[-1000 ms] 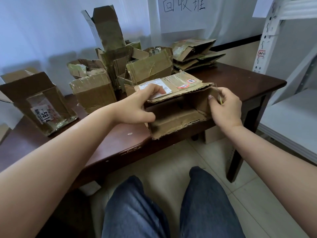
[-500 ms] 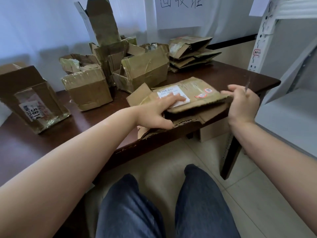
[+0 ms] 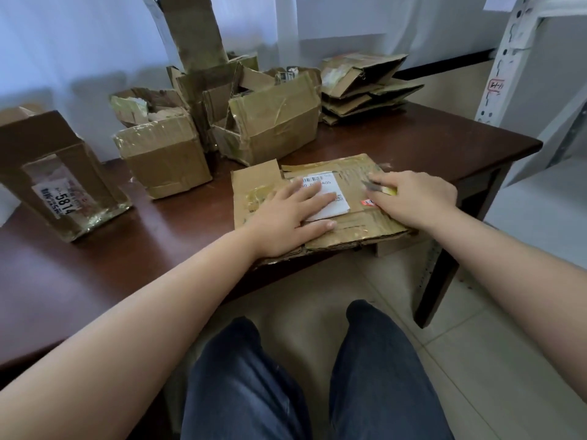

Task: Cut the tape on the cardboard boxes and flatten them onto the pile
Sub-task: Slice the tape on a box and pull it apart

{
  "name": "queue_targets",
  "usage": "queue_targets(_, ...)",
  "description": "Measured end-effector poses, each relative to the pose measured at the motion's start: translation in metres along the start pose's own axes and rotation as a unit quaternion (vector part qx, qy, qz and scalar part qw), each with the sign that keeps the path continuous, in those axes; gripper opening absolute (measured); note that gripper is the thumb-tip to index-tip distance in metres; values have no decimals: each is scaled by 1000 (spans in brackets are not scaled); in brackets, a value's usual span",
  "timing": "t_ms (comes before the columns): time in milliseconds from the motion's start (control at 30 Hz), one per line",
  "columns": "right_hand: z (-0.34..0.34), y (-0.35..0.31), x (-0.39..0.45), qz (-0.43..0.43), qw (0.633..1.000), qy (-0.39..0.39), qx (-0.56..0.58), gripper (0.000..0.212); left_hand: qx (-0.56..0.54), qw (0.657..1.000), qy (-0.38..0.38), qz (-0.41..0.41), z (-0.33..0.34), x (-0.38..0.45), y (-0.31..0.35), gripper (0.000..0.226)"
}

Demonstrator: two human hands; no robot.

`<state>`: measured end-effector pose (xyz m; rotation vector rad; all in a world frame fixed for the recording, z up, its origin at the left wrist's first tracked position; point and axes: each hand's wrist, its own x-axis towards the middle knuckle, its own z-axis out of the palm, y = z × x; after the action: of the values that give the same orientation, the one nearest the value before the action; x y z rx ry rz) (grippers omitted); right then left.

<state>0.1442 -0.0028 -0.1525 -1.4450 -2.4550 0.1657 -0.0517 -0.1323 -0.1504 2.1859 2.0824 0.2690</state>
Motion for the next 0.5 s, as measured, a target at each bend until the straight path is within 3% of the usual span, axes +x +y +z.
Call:
queue_targets(100, 12, 0, -2, -12, 999, 26, -26, 46, 51, 994, -54, -81, 5, 6, 1, 93)
queue_targets(233, 12, -1, 0, -8, 1000, 15, -18, 46, 61, 993, -57, -83, 3, 8, 4, 91)
queue_targets(300, 15, -3, -1, 29, 999, 37, -12, 55, 78, 994, 5, -82, 6, 4, 7, 89)
queue_targets(400, 12, -6, -1, 106, 992, 62, 9, 76, 116, 976, 163, -91, 12, -5, 12, 79)
queue_targets(500, 3, -3, -1, 133, 990, 24, 35, 83, 132, 957, 227, -126, 13, -15, 15, 82)
